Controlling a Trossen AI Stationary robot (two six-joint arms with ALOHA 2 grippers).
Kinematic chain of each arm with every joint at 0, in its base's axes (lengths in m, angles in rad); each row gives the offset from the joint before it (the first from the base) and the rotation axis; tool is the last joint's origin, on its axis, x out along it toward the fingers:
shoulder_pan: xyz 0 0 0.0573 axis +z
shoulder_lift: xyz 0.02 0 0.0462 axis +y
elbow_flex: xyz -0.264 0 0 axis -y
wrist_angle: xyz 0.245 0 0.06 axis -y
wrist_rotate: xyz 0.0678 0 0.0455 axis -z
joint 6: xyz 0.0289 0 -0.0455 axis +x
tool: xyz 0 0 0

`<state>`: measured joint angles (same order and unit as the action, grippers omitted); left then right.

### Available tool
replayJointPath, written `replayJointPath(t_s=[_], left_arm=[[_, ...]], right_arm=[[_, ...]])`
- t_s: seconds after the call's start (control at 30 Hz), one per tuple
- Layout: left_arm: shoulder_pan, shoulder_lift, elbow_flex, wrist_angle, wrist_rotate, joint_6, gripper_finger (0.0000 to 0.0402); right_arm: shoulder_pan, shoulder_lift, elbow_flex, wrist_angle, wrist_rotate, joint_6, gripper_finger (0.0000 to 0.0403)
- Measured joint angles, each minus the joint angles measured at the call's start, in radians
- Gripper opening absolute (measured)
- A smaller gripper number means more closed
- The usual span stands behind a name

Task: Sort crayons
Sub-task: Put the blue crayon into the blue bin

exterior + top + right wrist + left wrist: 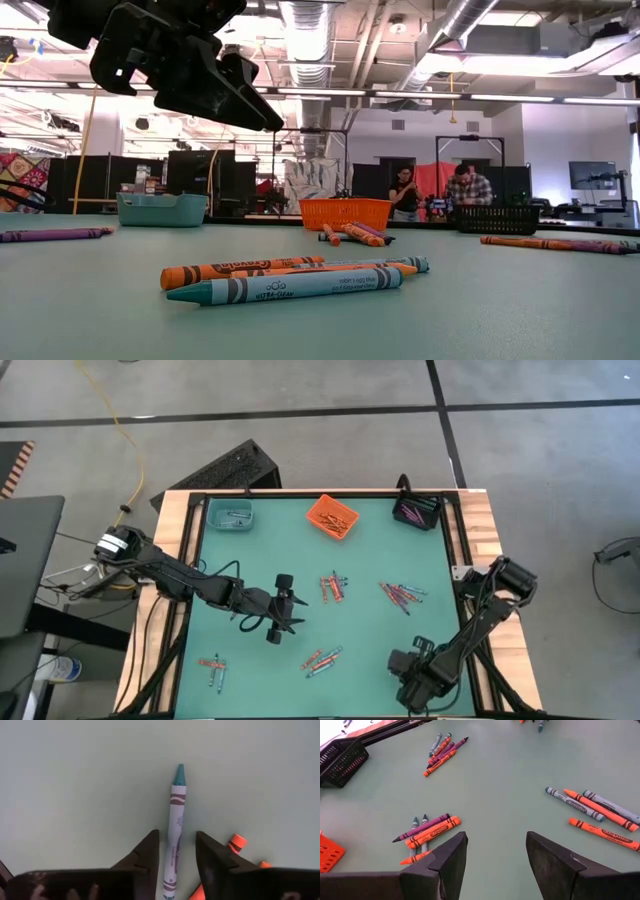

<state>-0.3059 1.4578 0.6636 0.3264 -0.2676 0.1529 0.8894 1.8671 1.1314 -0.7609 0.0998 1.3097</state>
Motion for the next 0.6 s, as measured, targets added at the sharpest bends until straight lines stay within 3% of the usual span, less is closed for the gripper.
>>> replayJointPath(t_s=[0.43,0.6], left_arm=[[0.0,0.0,0.0,0.0,0.0,-0.003,0.0194],[0.0,0.0,0.0,0.0,0.0,-0.003,0.0194]], right_arm=[[-0.002,0.005,0.033,-0.009,0.002,-0.04,0.0013],[-0.012,0.007,0.044,-0.02,-0.001,-0.055,0.0004]])
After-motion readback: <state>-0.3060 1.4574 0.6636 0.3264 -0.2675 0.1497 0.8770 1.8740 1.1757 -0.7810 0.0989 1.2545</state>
